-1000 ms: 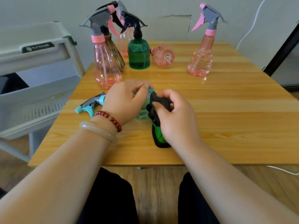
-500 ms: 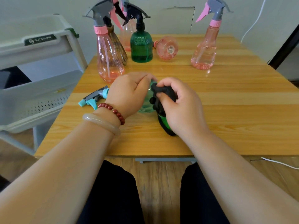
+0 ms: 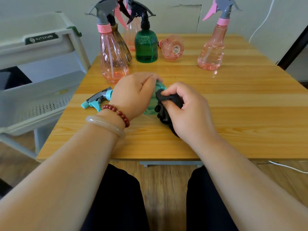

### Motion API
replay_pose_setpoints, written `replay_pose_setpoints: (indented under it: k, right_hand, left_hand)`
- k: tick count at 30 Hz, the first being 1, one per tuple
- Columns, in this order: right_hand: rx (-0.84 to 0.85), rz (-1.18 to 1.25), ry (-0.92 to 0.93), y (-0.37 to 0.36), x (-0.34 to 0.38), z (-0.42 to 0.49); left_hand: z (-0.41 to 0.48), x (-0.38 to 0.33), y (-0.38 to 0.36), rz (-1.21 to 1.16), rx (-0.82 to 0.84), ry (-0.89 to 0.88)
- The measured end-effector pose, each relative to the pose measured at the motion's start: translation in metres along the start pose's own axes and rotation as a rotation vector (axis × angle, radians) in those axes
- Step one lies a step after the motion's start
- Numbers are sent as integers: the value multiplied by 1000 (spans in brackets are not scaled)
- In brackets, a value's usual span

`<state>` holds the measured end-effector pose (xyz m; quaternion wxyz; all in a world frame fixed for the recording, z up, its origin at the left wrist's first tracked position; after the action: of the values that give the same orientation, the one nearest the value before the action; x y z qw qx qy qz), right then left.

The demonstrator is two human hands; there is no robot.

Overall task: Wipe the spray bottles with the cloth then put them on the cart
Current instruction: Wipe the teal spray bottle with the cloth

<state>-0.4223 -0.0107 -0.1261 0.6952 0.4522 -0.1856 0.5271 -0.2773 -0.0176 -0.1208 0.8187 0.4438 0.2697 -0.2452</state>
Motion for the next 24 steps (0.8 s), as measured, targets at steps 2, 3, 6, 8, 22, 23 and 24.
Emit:
replay_pose_setpoints:
  k: [2,3,6,8,22,23,24]
  right_hand:
    - [54,-87,-40,-2,-4,-1]
    - [73,-113,-61,-3,-7,-3]
    - [17,0,-144,1,-11,-8]
    - [-6,39,-165,2,-11,-7]
    - [149,-99,-197,1,-15,-5]
    - [182,-150,-188,1,-15,-3]
    - [211,-187,-180,2,-13,-1]
  left_hand:
    - [-1,-1,0,-17,-5,2]
    - [-1,-1,0,-24,-7,1]
    - [-2,-1,0,-14,-9,14]
    - [-1,-3,0,-6,-10,18]
    - [-4,-4,1,11,-17,-11]
    - [-3,-3,1,10,-21,-7]
    - [-2,-3,1,10,-24,0]
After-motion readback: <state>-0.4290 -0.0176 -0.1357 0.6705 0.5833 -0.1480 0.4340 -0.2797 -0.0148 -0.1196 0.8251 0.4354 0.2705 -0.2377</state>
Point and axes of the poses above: each hand's wrist, its own z-axis towards the middle knuckle, its own y-axis out of the back of the hand, x = y × z, the point moved 7 cm from there along z, towards the middle knuckle, and after that the axes turned 6 degrees about -x, right-handed, at the moved point
